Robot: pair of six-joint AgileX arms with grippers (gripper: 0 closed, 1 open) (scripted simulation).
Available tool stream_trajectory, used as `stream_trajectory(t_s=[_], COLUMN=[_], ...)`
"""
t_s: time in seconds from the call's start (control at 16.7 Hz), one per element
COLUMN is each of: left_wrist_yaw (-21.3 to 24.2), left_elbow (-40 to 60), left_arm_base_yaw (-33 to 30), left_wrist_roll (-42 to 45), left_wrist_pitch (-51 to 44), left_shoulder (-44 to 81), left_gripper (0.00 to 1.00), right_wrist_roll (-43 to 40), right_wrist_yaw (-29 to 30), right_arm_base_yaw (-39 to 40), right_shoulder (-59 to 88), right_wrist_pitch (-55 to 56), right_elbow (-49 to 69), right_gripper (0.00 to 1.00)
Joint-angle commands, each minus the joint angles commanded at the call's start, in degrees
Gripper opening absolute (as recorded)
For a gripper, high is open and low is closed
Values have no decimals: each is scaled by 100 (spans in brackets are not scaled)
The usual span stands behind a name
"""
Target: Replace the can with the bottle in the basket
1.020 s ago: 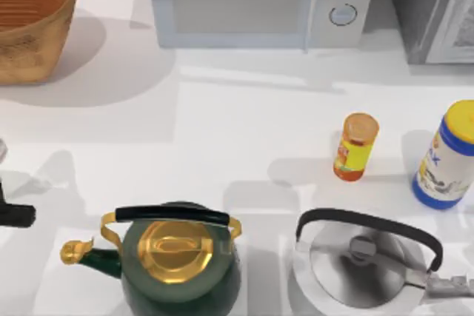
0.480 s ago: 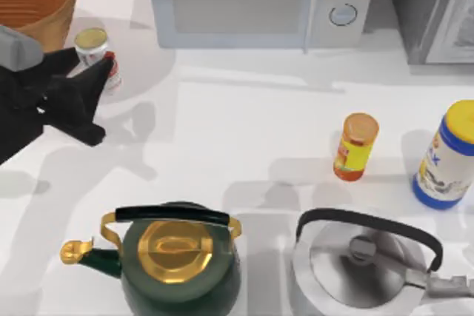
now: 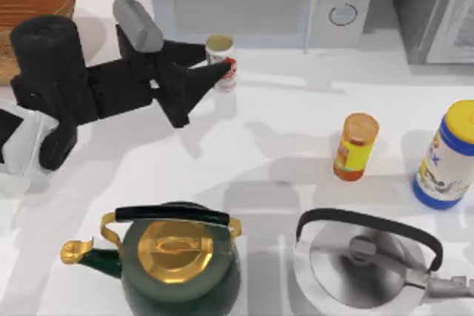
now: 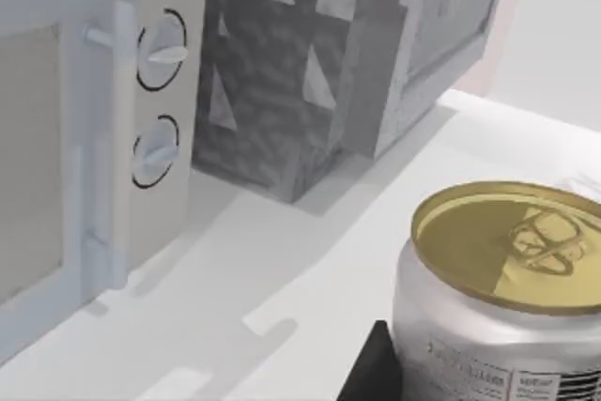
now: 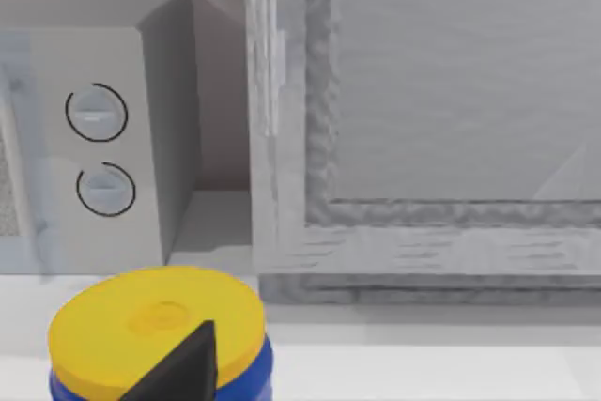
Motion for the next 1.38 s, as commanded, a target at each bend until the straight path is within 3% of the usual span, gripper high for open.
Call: stream_trajectory(t_s=[0.3,0.54,1.02,1.38], left_wrist_yaw=[1183,1808,2002,2002], left_elbow=[1210,1882,2094,2094], left_arm_base_yaw=[-372,-572,-638,-638], left_wrist_roll=[158,286,333,333], left_wrist_pitch=[1325,2034,2250,2250], left_shoulder=[2239,3345,3665,3665], left_gripper=[0,0,0,45], right_wrist_roll=[0,0,0,0], right_wrist_yaw=[0,0,0,0], right_arm_base_yaw=[0,0,0,0], right_shoulder=[0,0,0,0], right_wrist_pitch=[0,0,0,0], right_elbow=[0,0,0,0], right_gripper=[100,100,100,100])
